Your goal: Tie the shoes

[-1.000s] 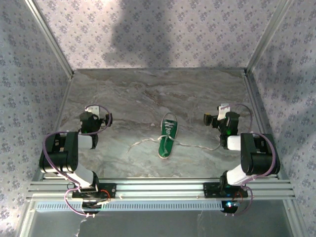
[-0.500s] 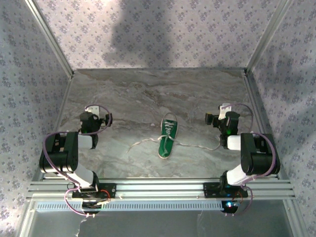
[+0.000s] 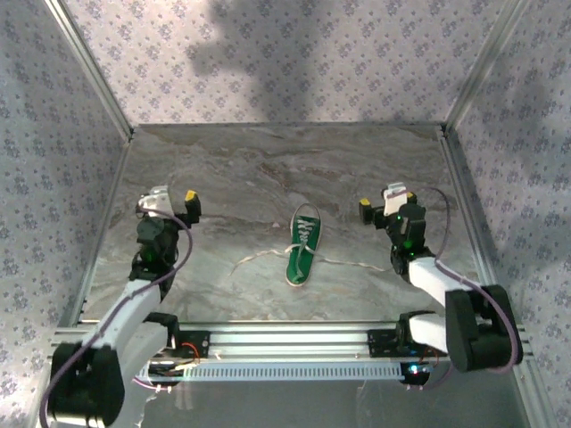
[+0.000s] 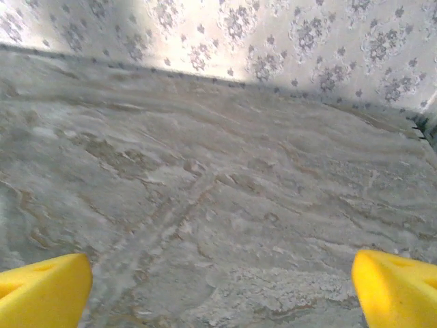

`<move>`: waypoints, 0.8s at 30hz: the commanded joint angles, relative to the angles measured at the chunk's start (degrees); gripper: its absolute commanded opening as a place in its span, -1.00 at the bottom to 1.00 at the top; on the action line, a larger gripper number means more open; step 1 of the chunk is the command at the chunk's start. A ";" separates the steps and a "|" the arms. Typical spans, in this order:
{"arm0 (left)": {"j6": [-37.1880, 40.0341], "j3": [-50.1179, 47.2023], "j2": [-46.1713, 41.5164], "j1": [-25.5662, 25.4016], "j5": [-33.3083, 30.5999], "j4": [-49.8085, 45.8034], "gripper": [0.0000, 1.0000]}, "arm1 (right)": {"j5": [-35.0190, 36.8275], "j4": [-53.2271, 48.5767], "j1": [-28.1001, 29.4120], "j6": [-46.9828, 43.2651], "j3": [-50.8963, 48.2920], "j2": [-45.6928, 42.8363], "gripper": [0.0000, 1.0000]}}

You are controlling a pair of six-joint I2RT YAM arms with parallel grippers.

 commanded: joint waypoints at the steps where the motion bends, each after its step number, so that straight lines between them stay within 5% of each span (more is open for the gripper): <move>1: -18.81 5.40 -3.89 -0.17 -12.31 -23.55 0.99 | -4.69 -12.40 -2.30 6.98 4.84 -3.94 0.99; 3: -23.11 8.97 -4.21 -0.13 -13.59 -34.11 0.99 | -2.89 -18.06 -3.76 16.74 7.33 -5.04 0.99; 5: -26.15 10.84 -4.12 -0.17 -11.37 -39.80 0.99 | 11.17 -32.16 -4.01 33.60 12.15 -5.29 0.99; 6: -26.83 11.02 -3.93 -0.21 -8.67 -40.72 0.99 | 12.44 -38.35 -5.04 39.25 14.24 -4.88 0.99; 13: -25.37 15.52 1.49 -12.53 -6.88 -43.45 0.99 | -6.24 -40.53 -11.46 45.57 13.01 -3.99 0.99; 20: -24.69 20.54 10.10 -27.46 -8.81 -45.68 0.99 | 17.24 -73.24 0.78 50.62 20.99 -5.38 0.54; 24: -23.56 23.83 16.30 -34.82 -8.32 -44.77 0.99 | 14.21 -78.16 -0.05 47.83 19.94 -4.79 0.43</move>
